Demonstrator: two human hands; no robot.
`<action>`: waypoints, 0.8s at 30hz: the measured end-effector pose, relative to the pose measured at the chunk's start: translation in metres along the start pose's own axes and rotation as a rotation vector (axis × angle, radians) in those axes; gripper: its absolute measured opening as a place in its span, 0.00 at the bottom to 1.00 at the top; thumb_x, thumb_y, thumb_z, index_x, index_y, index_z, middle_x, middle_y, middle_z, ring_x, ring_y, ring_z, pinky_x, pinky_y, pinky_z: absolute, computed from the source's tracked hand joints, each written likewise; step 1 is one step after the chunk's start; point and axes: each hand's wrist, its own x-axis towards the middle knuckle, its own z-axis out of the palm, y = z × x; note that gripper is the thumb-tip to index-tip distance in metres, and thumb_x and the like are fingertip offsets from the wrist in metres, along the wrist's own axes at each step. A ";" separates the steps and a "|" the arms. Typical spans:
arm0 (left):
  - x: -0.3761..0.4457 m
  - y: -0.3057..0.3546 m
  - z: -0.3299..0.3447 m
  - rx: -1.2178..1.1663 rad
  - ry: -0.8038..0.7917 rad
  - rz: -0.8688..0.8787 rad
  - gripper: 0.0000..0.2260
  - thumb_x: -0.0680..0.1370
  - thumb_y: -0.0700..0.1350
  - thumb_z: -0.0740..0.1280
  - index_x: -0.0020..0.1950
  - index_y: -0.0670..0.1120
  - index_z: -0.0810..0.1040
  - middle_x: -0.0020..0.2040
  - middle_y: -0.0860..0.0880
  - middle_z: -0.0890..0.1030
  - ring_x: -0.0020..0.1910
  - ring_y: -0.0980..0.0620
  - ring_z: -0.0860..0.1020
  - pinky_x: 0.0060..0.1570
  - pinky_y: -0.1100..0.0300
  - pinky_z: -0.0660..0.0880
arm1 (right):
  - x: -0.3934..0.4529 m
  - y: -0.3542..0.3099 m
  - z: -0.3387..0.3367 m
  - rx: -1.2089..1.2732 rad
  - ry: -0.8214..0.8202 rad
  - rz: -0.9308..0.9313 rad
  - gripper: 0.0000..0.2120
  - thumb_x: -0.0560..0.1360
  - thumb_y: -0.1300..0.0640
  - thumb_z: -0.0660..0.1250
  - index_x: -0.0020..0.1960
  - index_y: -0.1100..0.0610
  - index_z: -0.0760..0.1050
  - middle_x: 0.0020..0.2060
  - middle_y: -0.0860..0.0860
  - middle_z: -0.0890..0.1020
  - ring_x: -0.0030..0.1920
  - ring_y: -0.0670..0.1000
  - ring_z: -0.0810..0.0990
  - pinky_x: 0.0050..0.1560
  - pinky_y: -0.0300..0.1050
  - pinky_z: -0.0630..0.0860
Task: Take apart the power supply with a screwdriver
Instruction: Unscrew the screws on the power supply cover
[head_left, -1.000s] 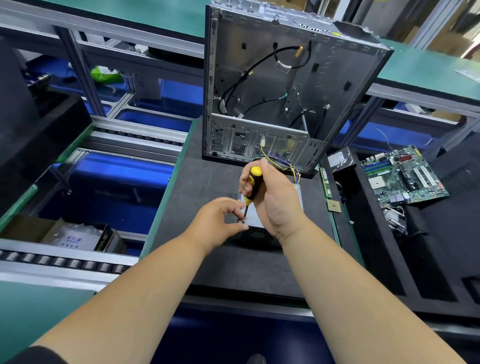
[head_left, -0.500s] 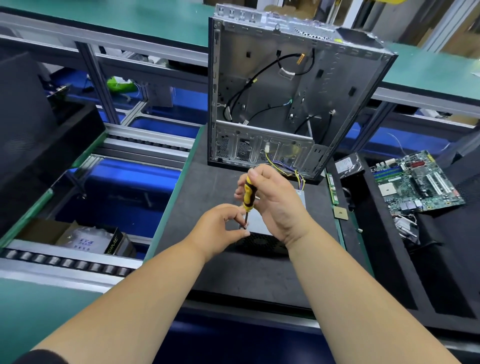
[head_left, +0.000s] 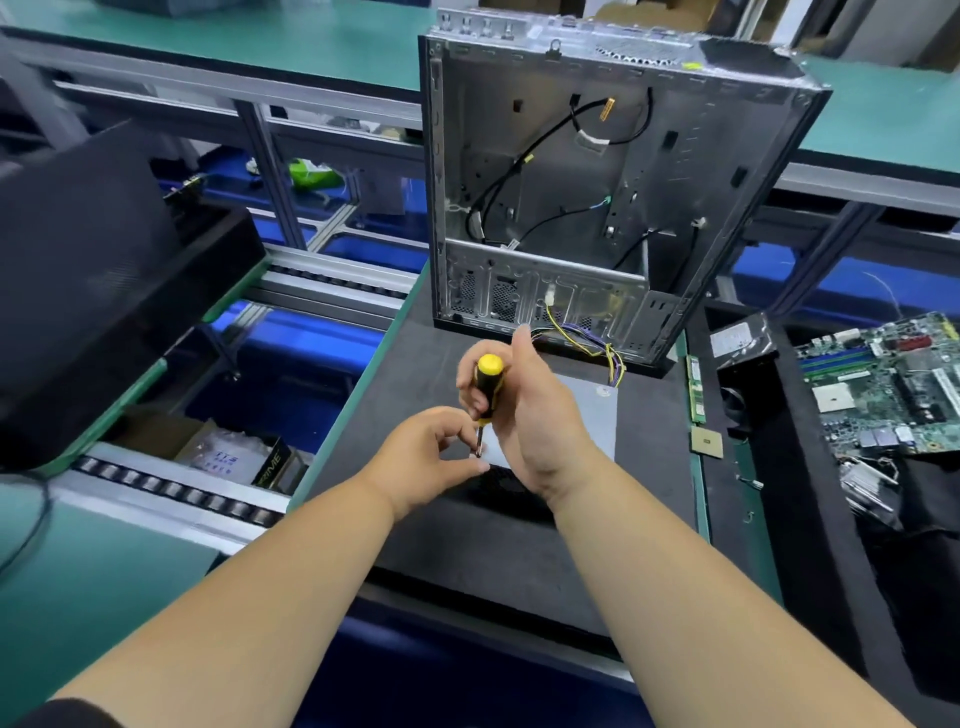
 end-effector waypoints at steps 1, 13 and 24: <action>0.000 0.001 0.001 0.004 0.006 0.005 0.07 0.70 0.39 0.78 0.42 0.43 0.81 0.44 0.58 0.79 0.48 0.60 0.78 0.55 0.67 0.72 | 0.001 -0.001 0.000 -0.011 -0.021 0.005 0.21 0.79 0.41 0.55 0.42 0.57 0.73 0.29 0.48 0.68 0.32 0.48 0.64 0.37 0.52 0.52; 0.000 -0.008 0.008 -0.085 0.060 -0.053 0.09 0.71 0.39 0.77 0.40 0.52 0.81 0.48 0.54 0.84 0.56 0.58 0.80 0.58 0.70 0.72 | 0.007 -0.016 -0.016 -0.118 0.037 0.063 0.14 0.82 0.49 0.62 0.43 0.55 0.78 0.35 0.49 0.80 0.39 0.49 0.78 0.44 0.46 0.70; -0.001 -0.013 0.009 -0.103 0.080 -0.072 0.07 0.70 0.41 0.78 0.41 0.49 0.81 0.45 0.48 0.82 0.47 0.48 0.81 0.54 0.54 0.77 | 0.003 0.001 -0.007 -0.060 0.000 0.049 0.25 0.79 0.39 0.52 0.33 0.53 0.75 0.29 0.47 0.73 0.32 0.46 0.67 0.34 0.41 0.63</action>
